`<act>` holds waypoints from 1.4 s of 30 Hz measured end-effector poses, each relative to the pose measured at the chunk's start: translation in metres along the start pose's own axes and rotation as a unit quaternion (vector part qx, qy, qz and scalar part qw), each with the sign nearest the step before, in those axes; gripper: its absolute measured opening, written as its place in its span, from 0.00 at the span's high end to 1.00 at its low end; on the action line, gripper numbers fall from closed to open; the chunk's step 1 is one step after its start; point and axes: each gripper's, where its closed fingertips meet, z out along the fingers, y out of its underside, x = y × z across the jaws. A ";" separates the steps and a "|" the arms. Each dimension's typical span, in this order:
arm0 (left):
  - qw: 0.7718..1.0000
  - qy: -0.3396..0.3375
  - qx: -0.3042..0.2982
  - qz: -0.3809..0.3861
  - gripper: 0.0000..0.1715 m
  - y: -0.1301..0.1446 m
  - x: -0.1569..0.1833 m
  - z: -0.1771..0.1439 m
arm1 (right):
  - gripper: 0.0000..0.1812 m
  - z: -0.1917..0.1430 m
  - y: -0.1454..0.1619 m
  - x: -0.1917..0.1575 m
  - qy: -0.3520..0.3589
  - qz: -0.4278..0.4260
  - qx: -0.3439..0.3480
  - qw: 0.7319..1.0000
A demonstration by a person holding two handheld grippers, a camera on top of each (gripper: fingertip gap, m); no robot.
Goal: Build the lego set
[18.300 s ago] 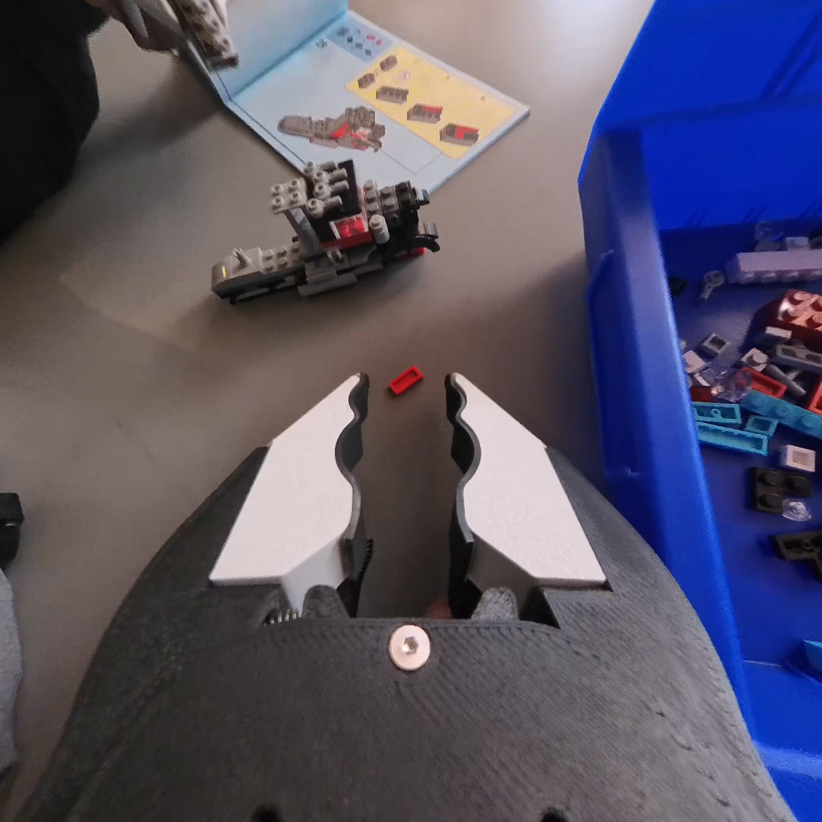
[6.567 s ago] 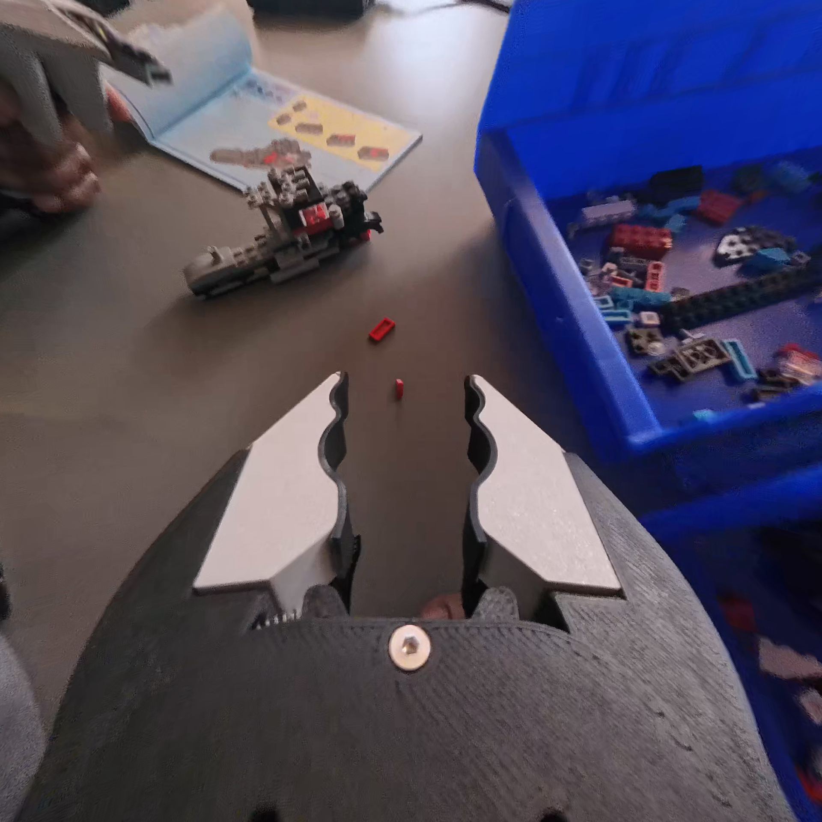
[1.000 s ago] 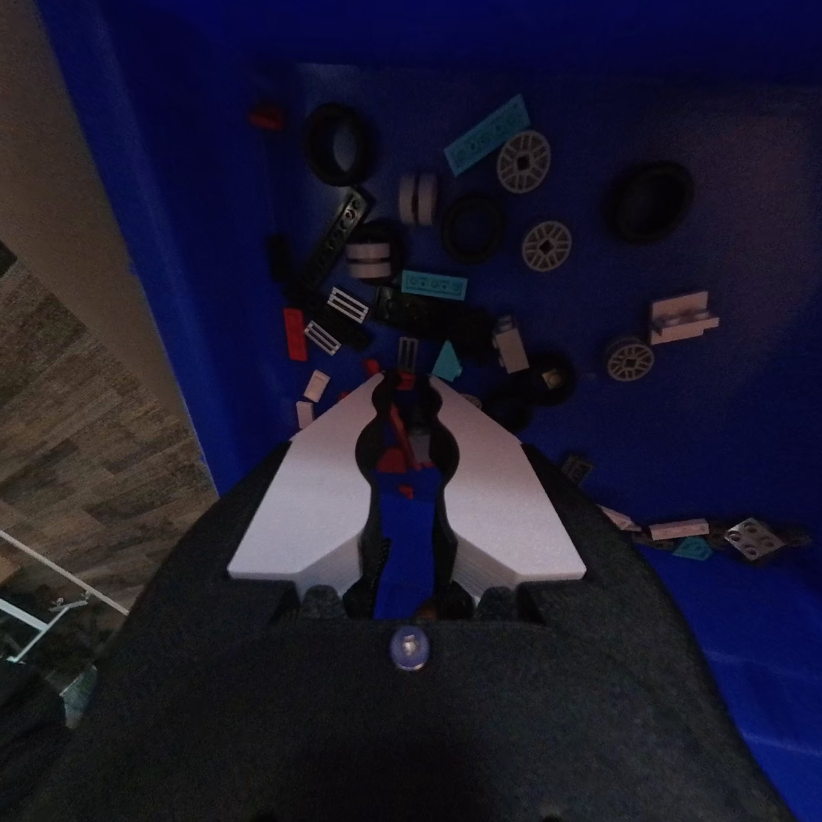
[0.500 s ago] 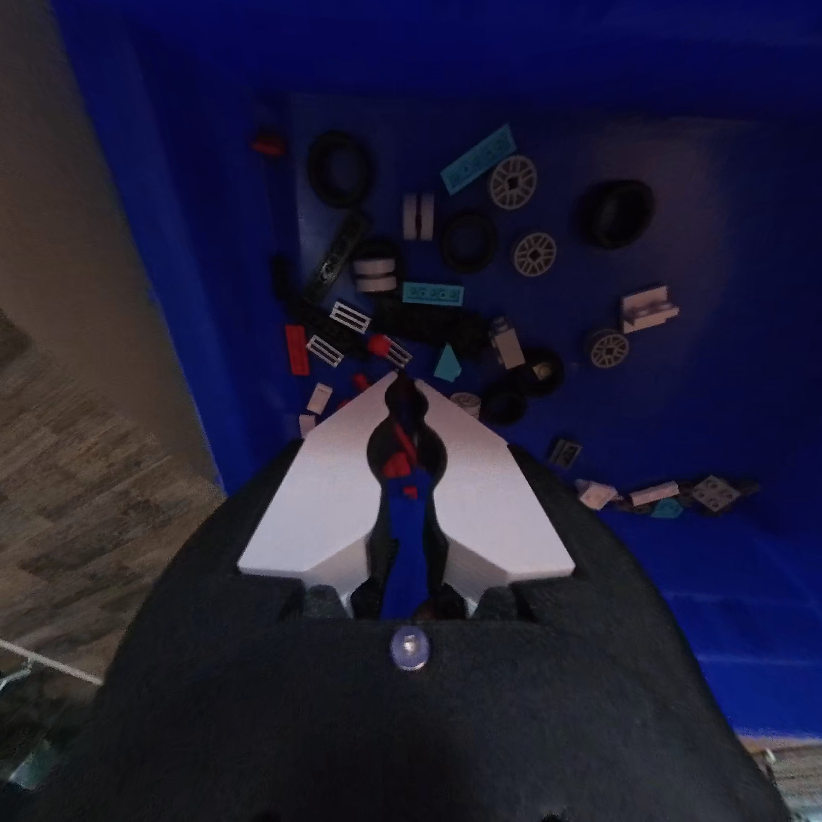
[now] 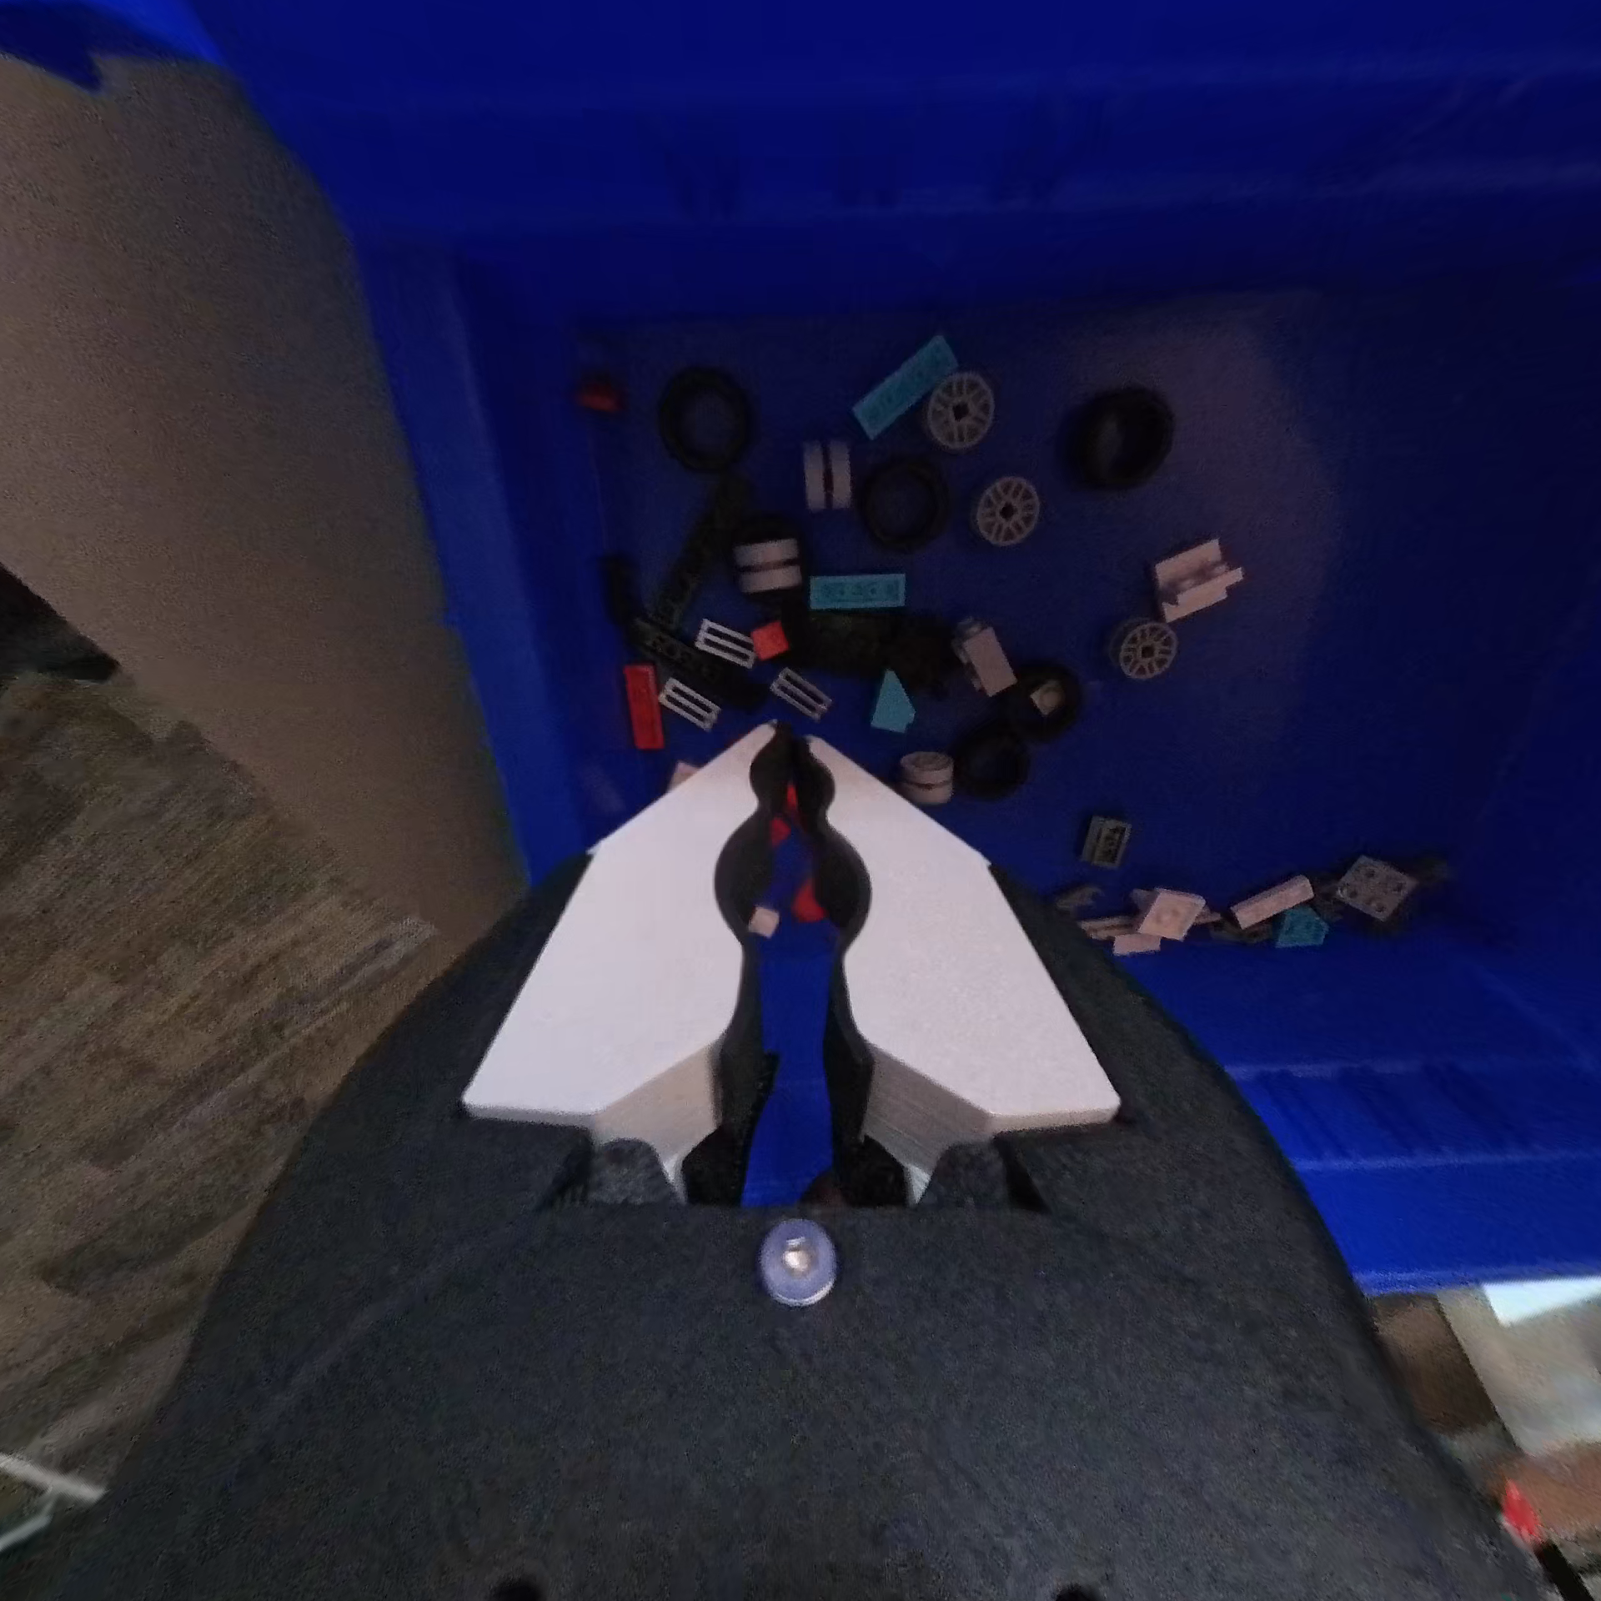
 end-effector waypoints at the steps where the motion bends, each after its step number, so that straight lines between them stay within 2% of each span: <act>1: 1.000 0.000 0.003 0.000 0.90 -0.001 0.000 -0.001 | 0.99 0.000 -0.005 -0.003 -0.005 -0.001 0.013 1.000; 12: 1.000 0.003 0.003 -0.001 0.90 0.000 0.001 -0.001 | 0.93 0.030 -0.007 -0.009 -0.029 0.012 0.016 0.999; 20: 1.000 0.001 -0.011 -0.014 0.90 0.003 -0.002 0.002 | 0.95 0.034 -0.012 -0.008 -0.020 0.002 0.020 1.000; 27: 1.000 0.001 -0.002 -0.018 0.90 0.001 -0.003 0.000 | 0.96 0.026 -0.013 -0.006 -0.007 0.000 0.029 1.000; 31: 1.000 0.000 0.008 -0.016 0.90 -0.001 -0.003 -0.004 | 0.96 0.005 -0.019 -0.005 0.015 0.013 0.051 0.999; 36: 1.000 -0.020 -0.003 -0.002 0.90 0.002 -0.008 -0.015 | 0.96 -0.049 -0.054 -0.019 0.054 0.013 0.123 0.991; 39: 1.000 -0.020 0.014 0.005 0.90 -0.002 -0.008 -0.026 | 0.97 -0.082 -0.097 -0.044 0.060 -0.017 0.190 0.980; 42: 0.999 -0.022 0.020 0.020 0.90 -0.002 -0.012 -0.036 | 0.97 -0.098 -0.152 -0.082 0.028 -0.065 0.253 0.965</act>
